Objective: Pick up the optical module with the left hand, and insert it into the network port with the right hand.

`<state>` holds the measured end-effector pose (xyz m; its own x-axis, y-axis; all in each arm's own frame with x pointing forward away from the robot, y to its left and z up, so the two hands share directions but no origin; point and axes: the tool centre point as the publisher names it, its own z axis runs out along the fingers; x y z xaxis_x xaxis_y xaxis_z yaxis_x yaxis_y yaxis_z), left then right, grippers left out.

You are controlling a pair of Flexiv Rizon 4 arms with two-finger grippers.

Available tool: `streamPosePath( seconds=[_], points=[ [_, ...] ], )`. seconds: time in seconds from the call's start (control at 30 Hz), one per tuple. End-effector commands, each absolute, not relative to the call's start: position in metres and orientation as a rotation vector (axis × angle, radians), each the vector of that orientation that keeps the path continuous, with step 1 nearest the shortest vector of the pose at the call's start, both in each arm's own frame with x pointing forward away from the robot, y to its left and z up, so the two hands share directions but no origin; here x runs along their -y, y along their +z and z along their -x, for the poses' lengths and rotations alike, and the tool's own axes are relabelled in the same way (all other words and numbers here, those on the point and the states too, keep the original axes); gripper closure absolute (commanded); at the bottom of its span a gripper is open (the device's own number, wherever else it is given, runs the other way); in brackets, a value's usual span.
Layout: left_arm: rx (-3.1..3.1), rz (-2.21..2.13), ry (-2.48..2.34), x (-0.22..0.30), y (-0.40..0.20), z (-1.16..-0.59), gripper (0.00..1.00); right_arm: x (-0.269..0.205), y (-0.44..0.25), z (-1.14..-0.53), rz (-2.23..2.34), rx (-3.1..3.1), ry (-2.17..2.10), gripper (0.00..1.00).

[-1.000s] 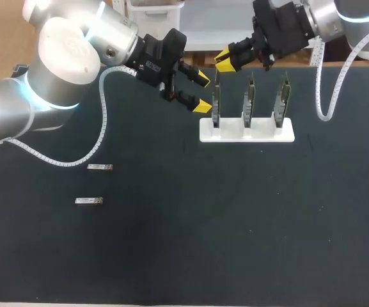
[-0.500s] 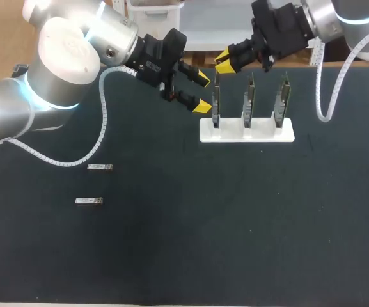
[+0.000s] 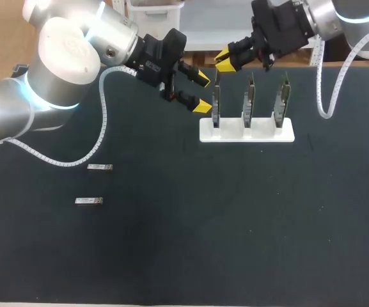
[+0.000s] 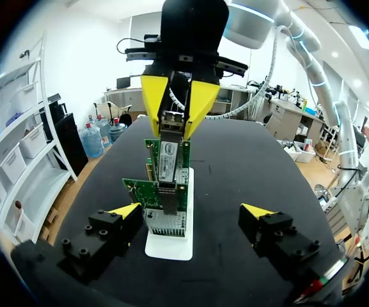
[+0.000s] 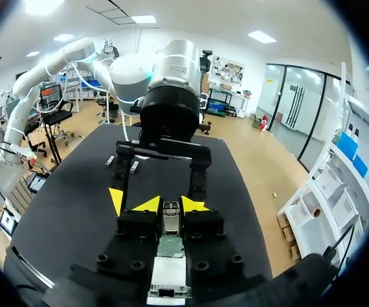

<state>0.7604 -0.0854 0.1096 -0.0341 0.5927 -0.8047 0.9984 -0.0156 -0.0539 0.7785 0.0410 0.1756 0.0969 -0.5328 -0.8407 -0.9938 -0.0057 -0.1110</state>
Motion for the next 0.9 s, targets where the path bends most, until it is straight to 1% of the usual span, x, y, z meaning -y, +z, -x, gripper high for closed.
streamPosePath(
  seconds=[0.03, 0.9],
  points=[
    [-1.685, -1.673, -0.903, 0.0861, 0.1097, -0.7641, 0.0, -0.0419, 0.1763, -0.7768, 1.632, -1.531, 0.781, 1.0],
    [-1.685, -1.673, -0.903, 0.0861, 0.1097, -0.7641, 0.0, -0.0396, 0.1669, -0.7723, 1.618, -1.564, 0.795, 1.0]
  ],
)
